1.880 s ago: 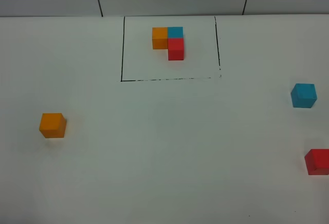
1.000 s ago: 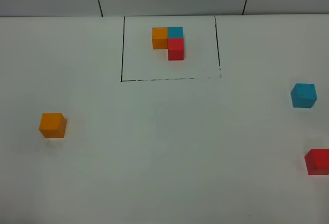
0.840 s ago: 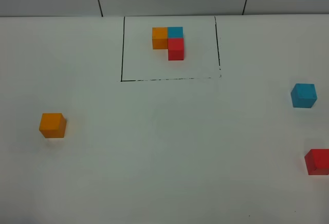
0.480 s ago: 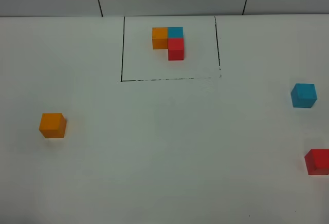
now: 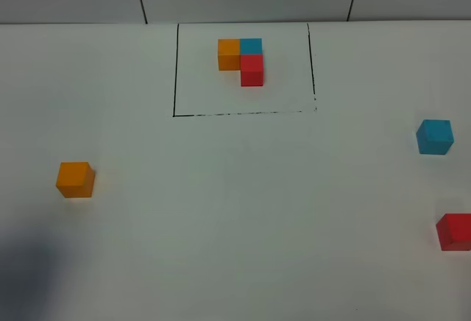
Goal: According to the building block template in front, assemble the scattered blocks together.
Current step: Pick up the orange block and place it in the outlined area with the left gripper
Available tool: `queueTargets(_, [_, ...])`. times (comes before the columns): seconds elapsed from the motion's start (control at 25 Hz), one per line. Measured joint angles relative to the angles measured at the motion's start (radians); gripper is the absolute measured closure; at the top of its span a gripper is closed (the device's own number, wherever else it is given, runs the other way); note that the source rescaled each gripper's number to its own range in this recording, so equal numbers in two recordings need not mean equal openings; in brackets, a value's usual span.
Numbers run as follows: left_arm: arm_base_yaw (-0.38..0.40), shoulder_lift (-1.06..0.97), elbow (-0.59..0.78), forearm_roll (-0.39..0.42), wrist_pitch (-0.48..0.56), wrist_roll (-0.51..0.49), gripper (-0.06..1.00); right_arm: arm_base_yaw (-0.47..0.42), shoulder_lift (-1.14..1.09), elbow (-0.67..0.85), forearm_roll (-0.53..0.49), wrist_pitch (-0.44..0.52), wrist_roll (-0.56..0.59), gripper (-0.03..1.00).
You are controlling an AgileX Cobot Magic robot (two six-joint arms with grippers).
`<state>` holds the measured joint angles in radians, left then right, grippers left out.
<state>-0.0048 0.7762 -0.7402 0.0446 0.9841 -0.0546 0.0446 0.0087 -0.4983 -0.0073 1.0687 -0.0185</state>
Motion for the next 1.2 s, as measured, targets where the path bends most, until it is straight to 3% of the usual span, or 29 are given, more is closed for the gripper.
queueTargets(0.4, [0.0, 0.568, -0.188, -0.019, -0.062, -0.04, -0.06, 0.0, 0.0, 0.0, 0.0, 0.0, 0.0, 0.23])
queueTargets(0.56, [-0.016, 0.672, -0.193, -0.079, -0.142, 0.013, -0.06, 0.0, 0.0, 0.0, 0.0, 0.0, 0.0, 0.23])
queueTargets(0.72, [-0.081, 0.746, -0.193, -0.098, -0.229, 0.024, -0.06, 0.0, 0.0, 0.0, 0.0, 0.0, 0.0, 0.23])
queueTargets(0.88, [-0.13, 0.806, -0.194, -0.078, -0.273, -0.011, -0.06, 0.0, 0.0, 0.0, 0.0, 0.0, 0.0, 0.23])
queueTargets(1.2, [-0.133, 0.909, -0.194, -0.024, -0.31, -0.097, -0.06, 0.0, 0.0, 0.0, 0.0, 0.0, 0.0, 0.23])
